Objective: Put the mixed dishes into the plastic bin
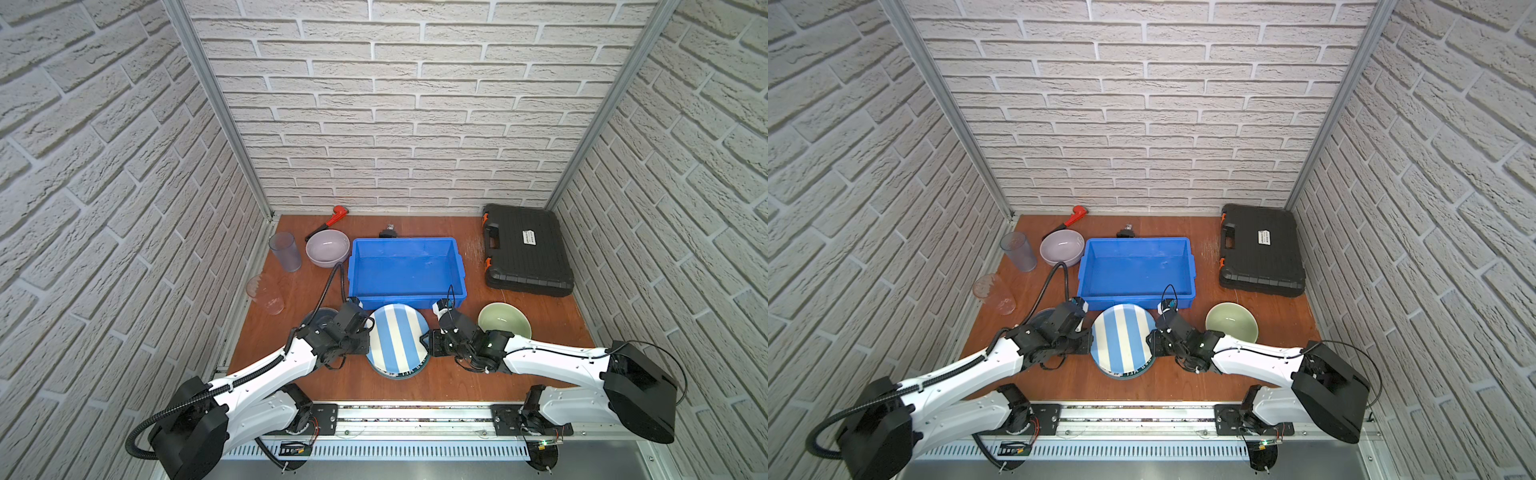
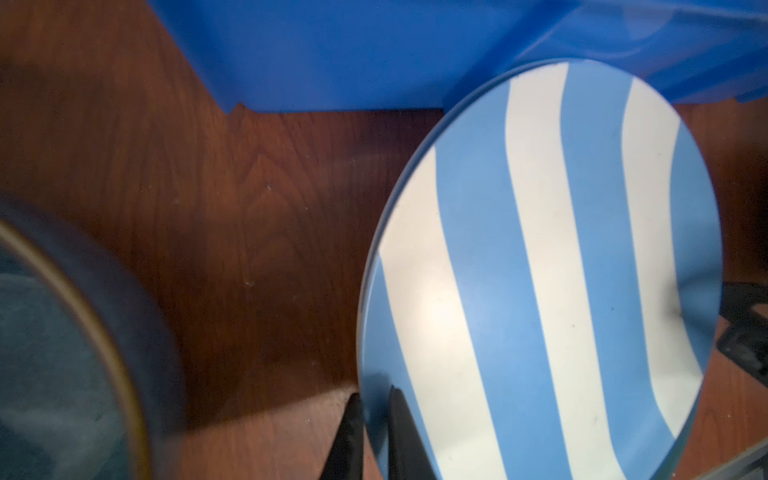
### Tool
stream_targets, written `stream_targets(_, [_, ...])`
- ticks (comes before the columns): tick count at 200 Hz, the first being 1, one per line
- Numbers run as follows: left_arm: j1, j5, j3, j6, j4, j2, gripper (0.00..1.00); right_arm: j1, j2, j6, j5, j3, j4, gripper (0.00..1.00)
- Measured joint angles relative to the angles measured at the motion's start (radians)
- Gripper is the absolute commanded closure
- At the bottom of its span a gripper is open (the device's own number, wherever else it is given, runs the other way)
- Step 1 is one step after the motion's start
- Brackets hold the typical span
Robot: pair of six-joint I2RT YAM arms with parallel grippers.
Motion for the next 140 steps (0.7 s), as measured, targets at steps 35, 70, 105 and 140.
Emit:
stream_targets(35, [0.003,-0.002,0.000,-0.001,0.005,0.000,0.89,-0.006,-0.023,0.022,-0.003,-0.068,0.116,0.60])
stream_targets(70, [0.004,-0.008,-0.008,-0.002,0.012,-0.005,0.90,-0.014,-0.025,0.036,-0.008,-0.119,0.226,0.62])
stream_targets(105, [0.005,-0.017,-0.013,-0.003,0.017,-0.009,0.91,-0.018,-0.027,0.047,-0.019,-0.149,0.285,0.64])
stream_targets(140, [0.007,-0.029,-0.017,-0.003,0.026,-0.010,0.91,-0.018,-0.053,0.045,-0.052,-0.156,0.265,0.64])
